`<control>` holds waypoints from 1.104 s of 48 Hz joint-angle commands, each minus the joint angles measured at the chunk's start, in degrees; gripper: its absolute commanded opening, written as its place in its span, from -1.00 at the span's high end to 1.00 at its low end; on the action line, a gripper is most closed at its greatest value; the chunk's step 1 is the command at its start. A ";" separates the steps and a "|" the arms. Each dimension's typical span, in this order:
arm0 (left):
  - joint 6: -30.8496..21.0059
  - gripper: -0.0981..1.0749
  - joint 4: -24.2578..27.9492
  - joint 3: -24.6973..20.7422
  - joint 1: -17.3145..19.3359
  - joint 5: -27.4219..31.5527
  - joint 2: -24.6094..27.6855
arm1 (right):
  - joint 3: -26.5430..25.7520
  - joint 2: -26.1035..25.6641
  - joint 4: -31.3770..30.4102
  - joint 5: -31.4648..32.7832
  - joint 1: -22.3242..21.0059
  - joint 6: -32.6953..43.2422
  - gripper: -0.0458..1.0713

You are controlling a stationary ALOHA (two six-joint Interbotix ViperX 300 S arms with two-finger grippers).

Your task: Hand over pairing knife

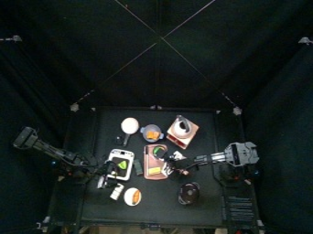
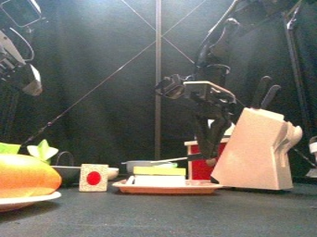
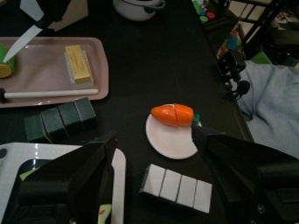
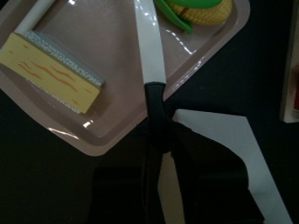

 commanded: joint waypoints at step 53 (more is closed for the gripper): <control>1.41 -0.88 36.30 -10.55 -1.14 10.11 8.96 | -12.30 -7.03 49.31 -9.67 0.88 -25.05 0.01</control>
